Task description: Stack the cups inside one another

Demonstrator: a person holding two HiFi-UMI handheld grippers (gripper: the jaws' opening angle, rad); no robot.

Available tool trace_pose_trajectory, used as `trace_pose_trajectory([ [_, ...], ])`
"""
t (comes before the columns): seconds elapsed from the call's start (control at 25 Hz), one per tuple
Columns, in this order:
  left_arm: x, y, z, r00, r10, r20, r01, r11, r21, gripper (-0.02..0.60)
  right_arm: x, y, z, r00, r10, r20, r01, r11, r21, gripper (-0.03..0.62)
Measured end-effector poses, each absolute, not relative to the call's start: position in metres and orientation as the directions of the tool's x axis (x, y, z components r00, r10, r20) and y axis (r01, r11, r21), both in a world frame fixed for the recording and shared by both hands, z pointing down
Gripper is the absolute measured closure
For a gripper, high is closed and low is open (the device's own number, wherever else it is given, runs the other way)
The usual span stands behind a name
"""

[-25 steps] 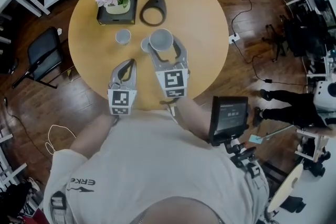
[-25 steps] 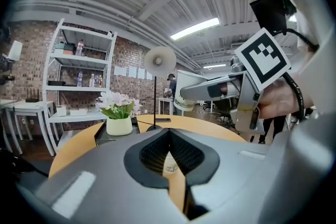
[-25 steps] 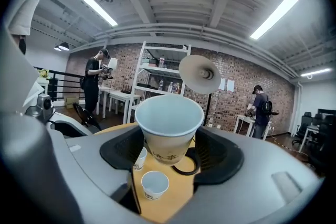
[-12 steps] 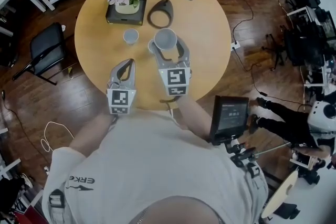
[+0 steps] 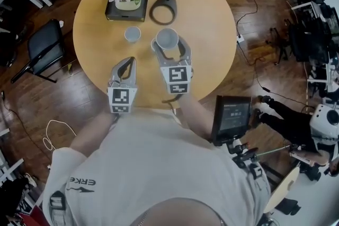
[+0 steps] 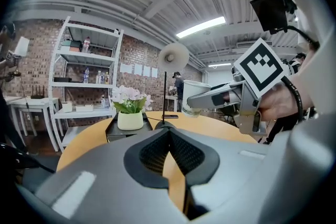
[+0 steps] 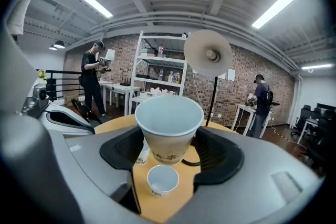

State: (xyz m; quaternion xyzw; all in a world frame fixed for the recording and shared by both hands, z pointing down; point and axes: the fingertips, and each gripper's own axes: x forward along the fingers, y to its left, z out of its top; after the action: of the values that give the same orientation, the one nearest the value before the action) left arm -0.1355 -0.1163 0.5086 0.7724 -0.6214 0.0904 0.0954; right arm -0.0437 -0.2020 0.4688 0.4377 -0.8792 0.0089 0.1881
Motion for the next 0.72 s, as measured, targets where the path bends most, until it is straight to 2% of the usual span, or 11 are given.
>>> trace_pose_trajectory([
  [0.72,-0.13,-0.135,0.539,0.269,-0.895,0.355,-0.962,-0.269,0.049,0.58,-0.04,-0.212,0.545,-0.511,-0.707,0.488,-0.788,0.613,0.063,0.27],
])
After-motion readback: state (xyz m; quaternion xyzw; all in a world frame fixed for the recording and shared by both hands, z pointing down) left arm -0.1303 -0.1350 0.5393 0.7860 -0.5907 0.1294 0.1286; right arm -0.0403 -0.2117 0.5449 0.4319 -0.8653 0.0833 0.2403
